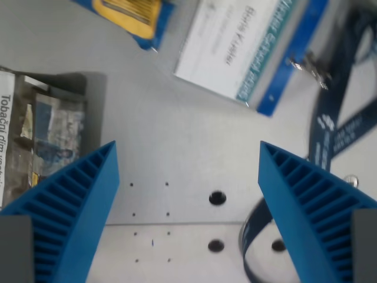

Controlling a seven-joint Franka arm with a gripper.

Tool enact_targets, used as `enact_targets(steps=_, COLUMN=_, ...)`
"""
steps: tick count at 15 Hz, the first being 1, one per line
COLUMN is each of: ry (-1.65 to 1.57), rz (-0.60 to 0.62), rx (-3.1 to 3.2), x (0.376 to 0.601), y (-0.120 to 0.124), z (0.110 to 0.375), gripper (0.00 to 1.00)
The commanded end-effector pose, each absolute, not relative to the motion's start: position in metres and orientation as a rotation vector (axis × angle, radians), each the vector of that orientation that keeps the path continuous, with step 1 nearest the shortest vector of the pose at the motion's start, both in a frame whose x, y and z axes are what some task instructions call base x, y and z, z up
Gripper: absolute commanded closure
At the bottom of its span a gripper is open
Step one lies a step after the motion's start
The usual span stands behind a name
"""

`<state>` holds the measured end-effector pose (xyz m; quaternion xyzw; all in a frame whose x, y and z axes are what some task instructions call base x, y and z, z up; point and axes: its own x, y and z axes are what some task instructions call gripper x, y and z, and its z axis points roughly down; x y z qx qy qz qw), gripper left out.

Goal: Move above the blue bag

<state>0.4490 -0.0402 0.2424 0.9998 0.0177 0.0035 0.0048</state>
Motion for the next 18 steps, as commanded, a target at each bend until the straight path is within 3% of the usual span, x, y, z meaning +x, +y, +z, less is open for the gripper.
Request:
enact_targets(steps=1, ry=0.505, rz=0.003, rx=3.118, x=0.462, y=-0.033, z=0.238, gripper=0.0)
enact_targets(steps=18, ry=1.335, rz=0.067, rx=2.875, x=0.518, y=0.024, z=0.192, gripper=0.0)
